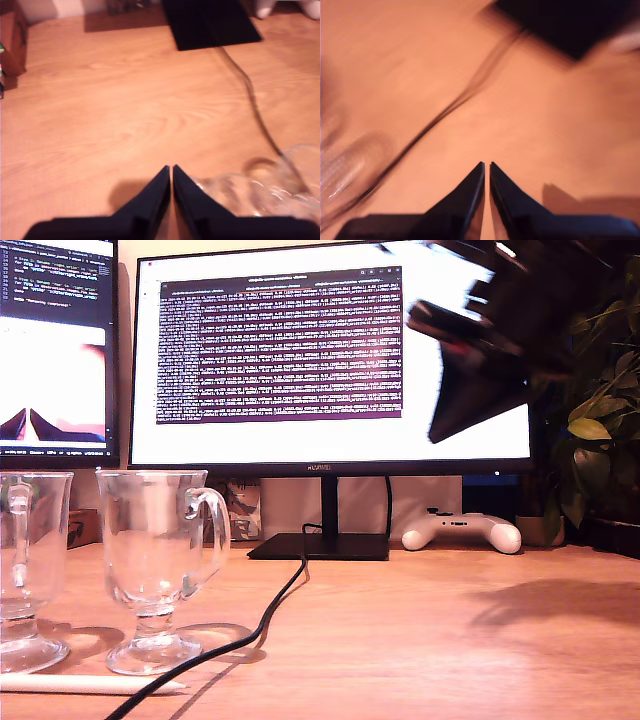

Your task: Pick the small glass cups in front of you with each of your hands, and place them behind the white pen

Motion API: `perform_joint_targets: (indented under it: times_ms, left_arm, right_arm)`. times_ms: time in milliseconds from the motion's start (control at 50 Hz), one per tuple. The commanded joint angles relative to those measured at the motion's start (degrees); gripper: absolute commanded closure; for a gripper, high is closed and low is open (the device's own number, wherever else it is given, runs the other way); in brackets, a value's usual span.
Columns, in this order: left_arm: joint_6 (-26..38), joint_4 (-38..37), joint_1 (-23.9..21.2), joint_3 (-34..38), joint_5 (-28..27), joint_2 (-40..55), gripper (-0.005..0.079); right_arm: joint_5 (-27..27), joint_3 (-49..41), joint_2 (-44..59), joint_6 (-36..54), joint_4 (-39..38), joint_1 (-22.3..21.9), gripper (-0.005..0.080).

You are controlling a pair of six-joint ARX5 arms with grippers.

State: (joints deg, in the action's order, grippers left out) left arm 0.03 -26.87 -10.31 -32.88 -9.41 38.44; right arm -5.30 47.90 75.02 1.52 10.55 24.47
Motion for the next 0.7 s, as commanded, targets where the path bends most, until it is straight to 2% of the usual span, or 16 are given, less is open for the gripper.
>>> perform_joint_targets:
  times_ms: [0, 160, 380, 520, 680]
  left_arm:
    - [-1.64, 4.72, 0.31, 2.54, 0.04, -1.01, 0.0765]
    - [-1.62, 10.78, 0.70, 7.08, 2.23, -1.46, 0.0765]
    - [-6.38, 16.11, 1.66, 10.43, 2.71, -1.44, 0.0765]
    - [-8.44, 19.28, 1.66, 12.02, 4.13, -1.42, 0.0765]
    - [-9.20, 20.09, 1.60, 14.32, 5.33, -1.42, 0.0765]
  right_arm:
    - [0.63, -4.33, 0.15, -0.42, -2.89, -2.93, 0.0764]
    - [4.59, -10.10, 0.13, -1.49, -9.22, -10.47, 0.0764]
    - [4.83, -14.34, 0.00, -1.51, -14.16, -19.28, 0.0764]
    - [4.13, -17.00, -0.74, -2.19, -17.38, -22.53, 0.0764]
    - [3.74, -22.43, -4.61, -1.62, -21.84, -23.47, 0.0764]
